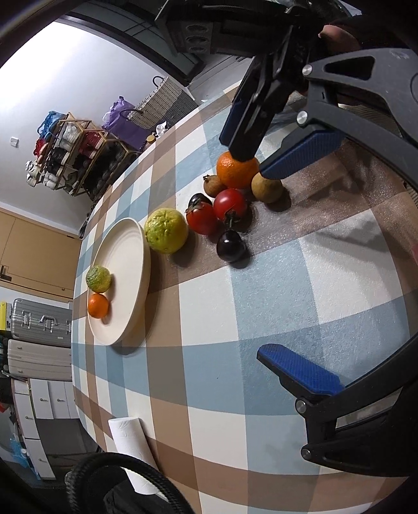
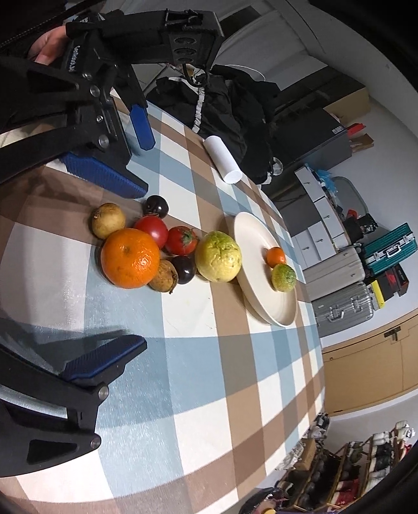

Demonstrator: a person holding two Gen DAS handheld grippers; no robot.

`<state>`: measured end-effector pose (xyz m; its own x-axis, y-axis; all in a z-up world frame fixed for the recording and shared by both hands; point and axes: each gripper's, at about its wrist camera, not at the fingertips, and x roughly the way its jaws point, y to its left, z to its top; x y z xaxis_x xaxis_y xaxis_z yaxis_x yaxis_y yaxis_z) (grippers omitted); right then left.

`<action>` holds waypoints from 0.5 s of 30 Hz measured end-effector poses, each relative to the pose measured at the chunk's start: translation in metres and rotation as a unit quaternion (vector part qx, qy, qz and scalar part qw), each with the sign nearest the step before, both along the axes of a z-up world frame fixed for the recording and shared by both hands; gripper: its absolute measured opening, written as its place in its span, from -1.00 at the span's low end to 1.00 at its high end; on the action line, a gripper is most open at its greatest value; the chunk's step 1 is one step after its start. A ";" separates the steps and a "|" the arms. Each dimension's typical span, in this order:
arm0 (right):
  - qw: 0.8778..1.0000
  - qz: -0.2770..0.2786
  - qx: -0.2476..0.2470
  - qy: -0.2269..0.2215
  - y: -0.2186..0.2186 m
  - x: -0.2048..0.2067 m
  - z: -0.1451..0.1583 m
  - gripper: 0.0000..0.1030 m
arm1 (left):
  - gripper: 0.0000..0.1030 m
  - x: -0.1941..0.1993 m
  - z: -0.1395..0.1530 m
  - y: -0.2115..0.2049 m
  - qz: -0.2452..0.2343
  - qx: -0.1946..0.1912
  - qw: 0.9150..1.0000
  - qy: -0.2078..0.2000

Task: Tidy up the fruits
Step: 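Close the right tool around the second orange and lift it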

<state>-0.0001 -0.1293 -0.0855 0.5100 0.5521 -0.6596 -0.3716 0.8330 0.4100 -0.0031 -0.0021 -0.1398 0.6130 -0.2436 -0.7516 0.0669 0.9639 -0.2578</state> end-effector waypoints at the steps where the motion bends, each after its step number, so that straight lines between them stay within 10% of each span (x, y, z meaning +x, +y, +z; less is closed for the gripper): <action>1: 1.000 0.002 0.003 0.004 0.000 0.001 -0.001 0.57 | 0.98 0.000 0.000 0.000 -0.001 0.000 1.000 0.000; 15: 0.999 0.024 0.019 0.020 0.002 0.003 -0.008 -0.18 | 0.98 0.005 -0.003 -0.010 -0.023 -0.012 1.000 0.005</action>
<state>0.0032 -0.1275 -0.0939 0.4567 0.6003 -0.6566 -0.3928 0.7983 0.4566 0.0020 -0.0119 -0.1431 0.5926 -0.2898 -0.7515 0.1083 0.9532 -0.2822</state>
